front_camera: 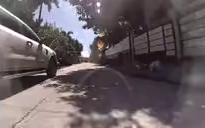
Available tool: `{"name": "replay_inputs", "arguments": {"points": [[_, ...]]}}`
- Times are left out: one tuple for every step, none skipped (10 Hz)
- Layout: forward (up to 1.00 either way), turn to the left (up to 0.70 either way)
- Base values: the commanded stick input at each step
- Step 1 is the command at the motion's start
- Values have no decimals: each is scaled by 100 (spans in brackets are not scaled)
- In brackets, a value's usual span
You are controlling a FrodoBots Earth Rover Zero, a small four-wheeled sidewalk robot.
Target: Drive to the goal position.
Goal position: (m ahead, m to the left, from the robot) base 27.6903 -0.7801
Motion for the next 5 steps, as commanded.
{"name": "replay_inputs", "arguments": {"points": [[100, 0], [100, 0], [100, 0], [100, 0], [100, 0]]}}
